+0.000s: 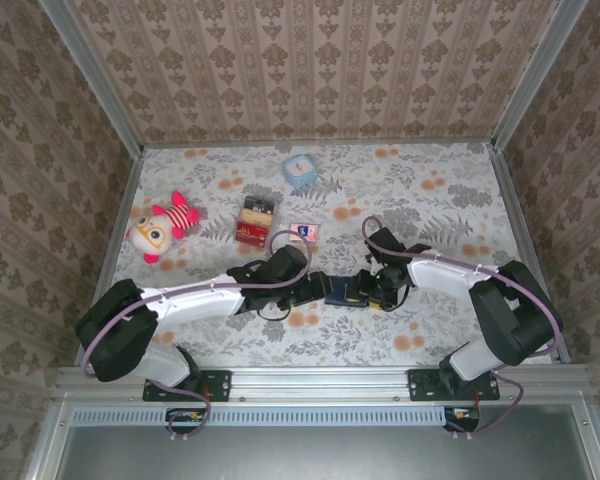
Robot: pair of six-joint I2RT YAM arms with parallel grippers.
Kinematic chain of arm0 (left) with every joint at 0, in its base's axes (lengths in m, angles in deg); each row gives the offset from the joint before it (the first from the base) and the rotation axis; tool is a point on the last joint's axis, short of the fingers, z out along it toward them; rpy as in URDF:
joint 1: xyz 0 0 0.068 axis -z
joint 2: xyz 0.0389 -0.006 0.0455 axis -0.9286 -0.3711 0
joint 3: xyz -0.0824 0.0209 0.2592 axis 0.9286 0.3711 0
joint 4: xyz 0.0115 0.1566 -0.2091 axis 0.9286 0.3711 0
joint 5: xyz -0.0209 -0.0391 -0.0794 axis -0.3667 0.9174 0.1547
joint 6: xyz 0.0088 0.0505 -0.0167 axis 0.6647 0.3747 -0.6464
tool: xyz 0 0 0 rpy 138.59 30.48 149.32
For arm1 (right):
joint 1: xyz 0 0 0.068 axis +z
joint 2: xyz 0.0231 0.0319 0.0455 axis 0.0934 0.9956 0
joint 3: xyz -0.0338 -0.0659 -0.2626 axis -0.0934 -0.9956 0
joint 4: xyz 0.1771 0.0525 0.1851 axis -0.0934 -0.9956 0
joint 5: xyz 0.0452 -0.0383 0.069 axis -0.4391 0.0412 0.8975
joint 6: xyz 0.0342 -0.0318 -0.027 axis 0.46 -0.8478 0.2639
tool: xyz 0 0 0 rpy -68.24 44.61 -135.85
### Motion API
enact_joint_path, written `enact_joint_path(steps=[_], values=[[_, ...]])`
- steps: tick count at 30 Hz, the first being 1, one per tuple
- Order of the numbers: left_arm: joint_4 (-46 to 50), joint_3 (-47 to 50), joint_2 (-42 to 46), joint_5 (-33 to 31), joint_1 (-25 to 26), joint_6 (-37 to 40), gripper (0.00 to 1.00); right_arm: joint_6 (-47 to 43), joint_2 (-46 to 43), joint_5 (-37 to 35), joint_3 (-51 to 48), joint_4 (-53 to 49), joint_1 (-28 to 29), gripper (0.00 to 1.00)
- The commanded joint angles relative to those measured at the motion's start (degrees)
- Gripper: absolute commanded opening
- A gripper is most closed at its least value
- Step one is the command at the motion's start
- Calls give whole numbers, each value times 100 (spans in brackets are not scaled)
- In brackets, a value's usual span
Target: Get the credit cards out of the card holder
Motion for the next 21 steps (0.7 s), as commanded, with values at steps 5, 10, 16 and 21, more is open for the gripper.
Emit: enact_joint_path(steps=[5, 10, 16, 21], values=[[-1190, 580, -174, -245, 55, -1118, 70, 946, 81, 883, -228, 1583, 268, 55], [-1800, 602, -505, -415, 138, -1584, 58, 175, -548, 29, -10, 84, -56, 60], [-2188, 664, -844, -452, 152, -1939, 45, -544, -223, -155, 444, -278, -409, 61], [-2228, 762, -895, -484, 94, -2117, 43, -877, 428, -161, 1035, -291, -438, 53]])
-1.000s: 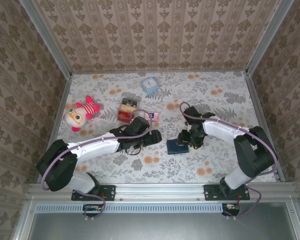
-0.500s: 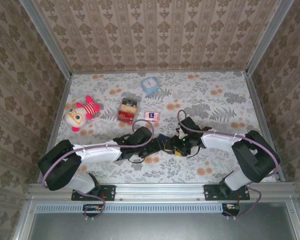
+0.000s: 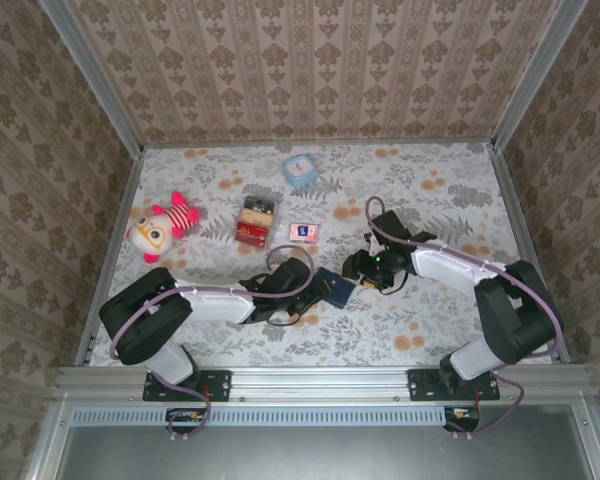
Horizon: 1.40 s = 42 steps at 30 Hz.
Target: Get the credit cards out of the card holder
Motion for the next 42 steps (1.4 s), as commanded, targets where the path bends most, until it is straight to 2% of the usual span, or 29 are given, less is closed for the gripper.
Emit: enact_joint_path(steps=[1, 9, 15, 21, 24, 28, 34, 38, 42], values=[[-249, 119, -91, -85, -75, -356, 42, -453, 386, -91, 372, -255, -16, 52], [-685, 218, -438, 180, -198, -562, 41, -575, 858, 254, 418, -223, 1, 42], [-1053, 211, -540, 375, -348, -348, 42, -334, 933, 623, 106, 212, 28, 37], [-1439, 185, -625, 756, -567, 73, 43, -63, 993, 950, 34, 487, 41, 35], [-1576, 158, -626, 979, -686, 526, 42, -81, 940, 1002, 52, 591, 12, 36], [-1920, 292, -640, 1241, -942, 1105, 37, -41, 914, 1008, 25, 744, 1, 37], [-2032, 314, -607, 1649, -1164, 1550, 21, 93, 645, 585, -21, 736, -8, 40], [-1664, 212, -522, 1835, -1264, 1858, 13, 145, 355, -222, 34, 355, 77, 46], [-1185, 178, -330, 1978, -1397, 2229, 11, 188, 160, -1057, 264, -74, 374, 52]])
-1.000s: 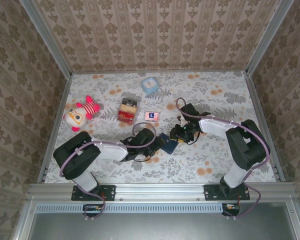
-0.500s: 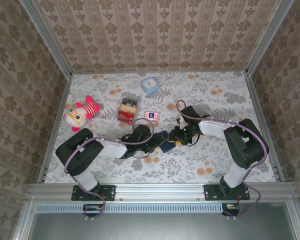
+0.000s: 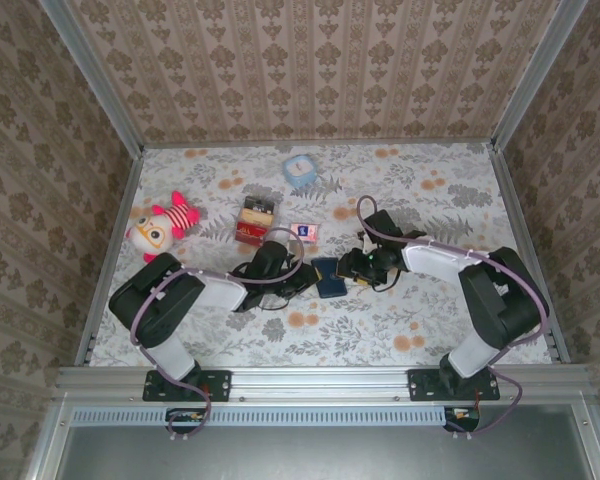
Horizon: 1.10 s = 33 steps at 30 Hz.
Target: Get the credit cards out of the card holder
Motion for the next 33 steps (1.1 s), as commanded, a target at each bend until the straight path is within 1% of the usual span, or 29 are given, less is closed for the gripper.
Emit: enact_joint_path(steps=[1, 3, 7, 13, 17, 22, 26, 29, 33], values=[[671, -107, 291, 285, -128, 662, 11, 111, -181, -932, 297, -558, 295, 52], [1127, -239, 420, 305, -166, 940, 10, 125, -86, -964, 437, -647, 444, 52], [2376, -729, 642, 118, -162, 1487, 9, 167, 173, -965, 766, -935, 725, 52], [2928, -1002, 667, 87, -139, 1761, 6, 178, 336, -834, 899, -743, 957, 52], [2963, -1081, 622, 66, -84, 1694, 4, 233, 476, -750, 982, -645, 975, 48], [2900, -1067, 657, -95, -34, 1475, 3, 219, 793, -700, 1180, -559, 976, 48], [2828, -1083, 681, -43, -10, 1493, 3, 236, 835, -684, 1121, -415, 984, 48], [2838, -1096, 712, -84, 7, 1521, 2, 211, 729, -810, 992, -473, 989, 49], [2926, -1053, 763, -311, -2, 1490, 0, 285, 593, -1057, 876, -661, 984, 50]])
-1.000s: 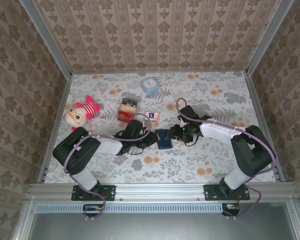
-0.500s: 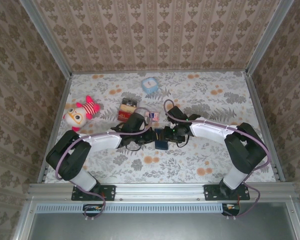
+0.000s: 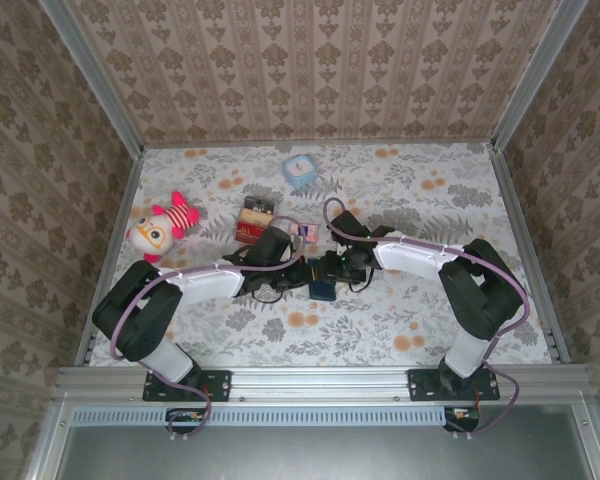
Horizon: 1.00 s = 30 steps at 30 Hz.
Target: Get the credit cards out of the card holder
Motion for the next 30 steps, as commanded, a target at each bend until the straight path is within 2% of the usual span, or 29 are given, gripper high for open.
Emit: enact_joint_path(steps=[1, 10, 18, 24, 30], values=[[167, -76, 189, -273, 57, 3, 0, 98, -122, -364, -115, -236, 30, 50], [216, 99, 501, -550, 14, -72, 0, 131, -192, -917, -30, -714, 29, 46], [412, -73, 536, -463, 2, -10, 0, 283, -323, -1238, -136, -1036, -45, 42], [428, -163, 490, -428, 8, 18, 0, 207, -582, -641, -242, -321, -114, 41], [516, -229, 458, -445, 9, 68, 0, 129, -293, 44, -212, 115, -191, 36]])
